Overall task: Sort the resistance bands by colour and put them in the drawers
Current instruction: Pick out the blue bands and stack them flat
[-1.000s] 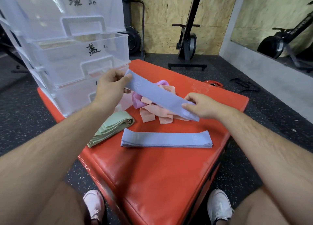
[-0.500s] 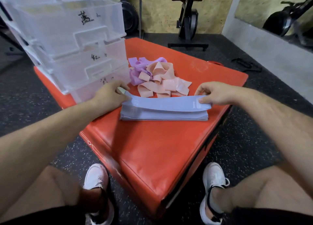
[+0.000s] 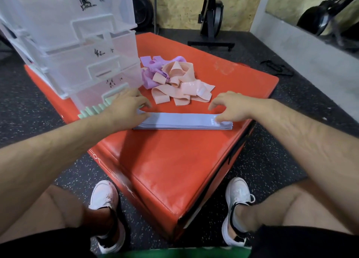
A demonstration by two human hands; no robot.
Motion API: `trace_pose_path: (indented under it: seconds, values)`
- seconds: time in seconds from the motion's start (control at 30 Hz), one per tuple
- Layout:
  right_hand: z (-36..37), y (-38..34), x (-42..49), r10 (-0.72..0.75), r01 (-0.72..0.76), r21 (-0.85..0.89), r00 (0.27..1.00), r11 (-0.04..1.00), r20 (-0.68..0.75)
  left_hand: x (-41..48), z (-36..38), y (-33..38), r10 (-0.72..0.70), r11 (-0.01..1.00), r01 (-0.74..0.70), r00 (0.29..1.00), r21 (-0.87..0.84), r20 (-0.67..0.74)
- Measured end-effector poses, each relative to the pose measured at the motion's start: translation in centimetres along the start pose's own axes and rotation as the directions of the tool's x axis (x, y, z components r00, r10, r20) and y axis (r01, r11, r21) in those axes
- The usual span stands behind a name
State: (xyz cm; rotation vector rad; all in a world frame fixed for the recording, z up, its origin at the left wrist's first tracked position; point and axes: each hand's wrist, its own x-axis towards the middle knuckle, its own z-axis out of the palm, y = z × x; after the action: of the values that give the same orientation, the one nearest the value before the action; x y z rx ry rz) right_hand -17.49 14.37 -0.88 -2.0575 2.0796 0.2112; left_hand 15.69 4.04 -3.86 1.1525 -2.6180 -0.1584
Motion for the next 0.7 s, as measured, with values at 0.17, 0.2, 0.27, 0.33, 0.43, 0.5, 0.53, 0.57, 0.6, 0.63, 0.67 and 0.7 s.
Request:
trace_pose_path:
  seconds: [0.17, 0.2, 0.27, 0.33, 0.43, 0.5, 0.53, 0.57, 0.6, 0.63, 0.67, 0.7]
  values:
    - [0.7, -1.2, -0.2, -0.123, 0.115, 0.152, 0.991, 0.982, 0.044, 0.2, 0.6, 1.9, 0.174, 0.984, -0.178, 0.959, 0.001, 0.225]
    - [1.0, -1.3, -0.1, -0.132, 0.125, 0.159, 0.991, 0.979, 0.031, 0.4, 0.8, 2.1, 0.189, 0.981, -0.192, 0.95, -0.012, 0.248]
    - [1.4, -1.6, 0.3, -0.144, 0.14, 0.158, 0.989, 0.977, 0.016, 0.9, 1.0, 2.2, 0.204, 0.979, -0.197, 0.936, -0.053, 0.287]
    - [1.4, -1.6, 0.6, -0.149, 0.145, 0.142, 0.989, 0.979, 0.016, 1.2, 1.2, 2.1, 0.201, 0.979, -0.18, 0.924, -0.095, 0.325]
    - [1.3, -1.8, 0.6, -0.138, 0.135, 0.122, 0.99, 0.983, 0.019, 1.6, 1.5, 2.2, 0.223, 0.974, -0.195, 0.917, -0.116, 0.33]
    - [1.3, -1.8, 0.6, -0.129, 0.125, 0.114, 0.991, 0.986, 0.026, 1.8, 1.5, 2.2, 0.231, 0.972, -0.207, 0.914, -0.106, 0.332]
    - [1.3, -1.8, 0.6, -0.122, 0.117, 0.119, 0.992, 0.986, 0.039, 1.8, 1.6, 2.2, 0.226, 0.974, -0.203, 0.914, -0.1, 0.338]
    - [1.2, -1.8, 0.5, -0.115, 0.107, 0.142, 0.992, 0.984, 0.051, 1.8, 1.6, 2.3, 0.222, 0.975, -0.203, 0.916, -0.089, 0.335]
    - [0.9, -1.7, 0.4, -0.101, 0.09, 0.187, 0.994, 0.978, 0.051, 1.8, 1.7, 2.4, 0.222, 0.975, -0.209, 0.92, -0.074, 0.322]
    - [0.4, -1.6, 0.3, -0.071, 0.061, 0.242, 0.997, 0.968, 0.032, 1.8, 1.8, 2.6, 0.229, 0.973, -0.222, 0.926, -0.057, 0.301]
    - [-0.2, -1.4, 0.1, -0.023, 0.023, 0.292, 1.0, 0.956, -0.005, 1.8, 1.9, 2.9, 0.243, 0.97, -0.24, 0.93, -0.047, 0.277]
    - [-0.7, -1.0, -0.1, 0.045, -0.026, 0.323, 0.998, 0.946, -0.05, 1.8, 2.0, 3.3, 0.263, 0.964, -0.26, 0.932, -0.044, 0.249]
